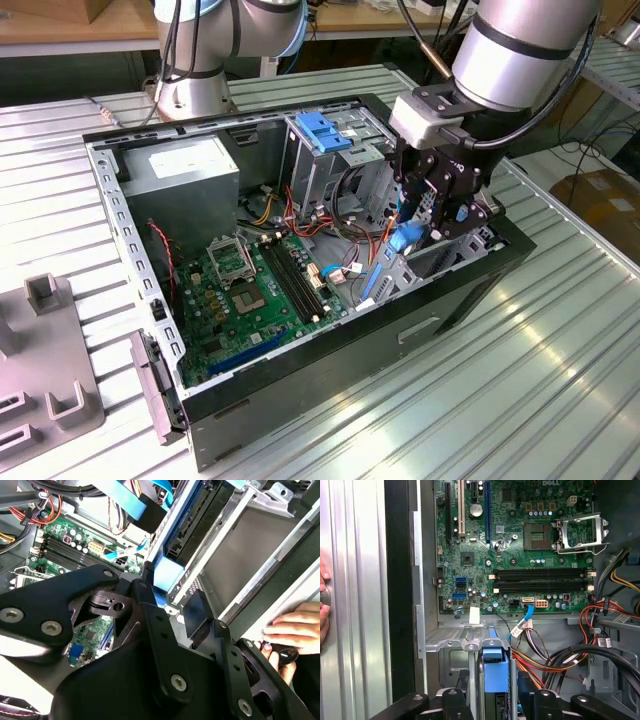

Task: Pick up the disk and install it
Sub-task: 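Insert the disk into the insertion slot, then insert the first disk wire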

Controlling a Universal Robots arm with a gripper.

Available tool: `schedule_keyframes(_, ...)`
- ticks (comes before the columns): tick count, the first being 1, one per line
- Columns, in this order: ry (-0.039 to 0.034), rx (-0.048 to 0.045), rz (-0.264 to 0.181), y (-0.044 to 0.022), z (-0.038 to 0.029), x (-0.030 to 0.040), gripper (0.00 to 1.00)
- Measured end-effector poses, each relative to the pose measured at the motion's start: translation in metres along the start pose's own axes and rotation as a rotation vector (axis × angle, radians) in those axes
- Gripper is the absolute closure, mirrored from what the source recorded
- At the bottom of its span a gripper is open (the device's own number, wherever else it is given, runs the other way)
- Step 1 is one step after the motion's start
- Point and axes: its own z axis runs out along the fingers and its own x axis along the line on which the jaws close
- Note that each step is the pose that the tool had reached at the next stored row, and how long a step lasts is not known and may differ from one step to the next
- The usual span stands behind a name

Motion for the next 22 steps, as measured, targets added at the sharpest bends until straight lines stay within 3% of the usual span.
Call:
schedule_keyframes(1, -0.0001, 0.0, 0.0, 0.0, 0.0, 0.0, 0.49)
schedule_keyframes(4, 0.0001, 0.0, 0.0, 0.0, 0.0, 0.0, 0.49)
schedule_keyframes(5, 0.0, 0.0, 0.0, 0.0, 0.0, 0.0, 0.64)
schedule_keyframes(6, 0.0, 0.0001, 0.0, 0.0, 0.0, 0.0, 0.64)
schedule_keyframes(7, 0.0, 0.0, 0.0, -0.0003, 0.0, 0.0, 0.76)
schedule_keyframes(22, 0.0001, 0.0, 0.0, -0.0015, 0.0001, -0.0001, 0.76)
